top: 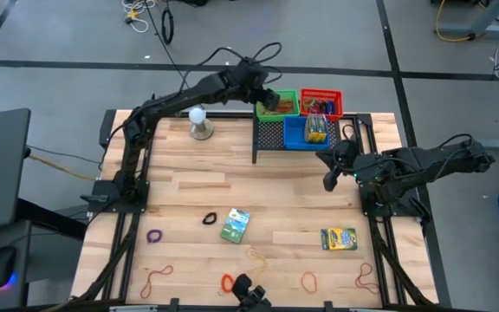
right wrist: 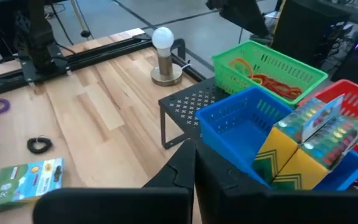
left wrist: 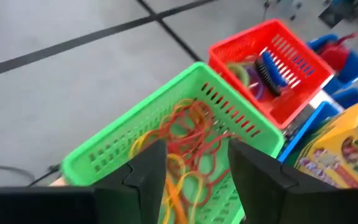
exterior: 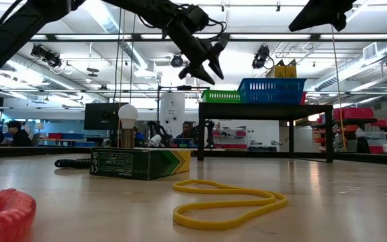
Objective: Pick & Place Office Desk Supplies
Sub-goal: Put the orange rubber band into the green bin, then put the black spiral keychain into the red bin
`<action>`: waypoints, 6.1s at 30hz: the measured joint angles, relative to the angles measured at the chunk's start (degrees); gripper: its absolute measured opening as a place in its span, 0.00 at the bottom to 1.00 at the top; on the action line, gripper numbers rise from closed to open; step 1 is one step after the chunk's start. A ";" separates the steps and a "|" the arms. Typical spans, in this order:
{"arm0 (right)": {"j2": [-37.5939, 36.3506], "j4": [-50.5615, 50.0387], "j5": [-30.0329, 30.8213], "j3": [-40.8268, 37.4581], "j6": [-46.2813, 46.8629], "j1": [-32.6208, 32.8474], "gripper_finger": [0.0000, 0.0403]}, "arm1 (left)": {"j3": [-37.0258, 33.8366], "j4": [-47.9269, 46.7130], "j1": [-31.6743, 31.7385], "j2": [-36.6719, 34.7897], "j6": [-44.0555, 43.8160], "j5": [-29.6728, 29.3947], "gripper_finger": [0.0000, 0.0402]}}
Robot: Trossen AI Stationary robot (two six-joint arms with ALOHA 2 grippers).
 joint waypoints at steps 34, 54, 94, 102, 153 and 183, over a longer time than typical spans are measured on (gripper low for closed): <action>0.07 -0.02 -0.29 0.00 -7.02 0.02 0.04 | -39.76 33.80 -21.86 -20.22 4.92 -14.39 0.01; 9.36 0.86 -9.29 3.21 2.50 4.08 0.02 | -74.41 58.34 -25.19 -41.66 6.55 -10.01 0.02; 58.01 -4.51 -44.41 20.94 24.37 28.93 0.40 | -78.64 59.64 -30.01 -42.81 12.17 -7.91 0.02; 63.65 -4.39 -42.63 20.92 24.03 29.95 0.34 | -78.64 59.50 -30.03 -42.81 11.67 -7.91 0.02; 31.73 -8.60 -14.86 40.31 5.53 -20.72 0.01 | -78.64 57.55 -27.04 -42.79 13.66 -5.53 0.02; 47.51 -2.17 -26.08 37.38 -3.15 -48.74 0.42 | -78.66 54.19 -26.99 -42.79 2.47 -10.13 0.02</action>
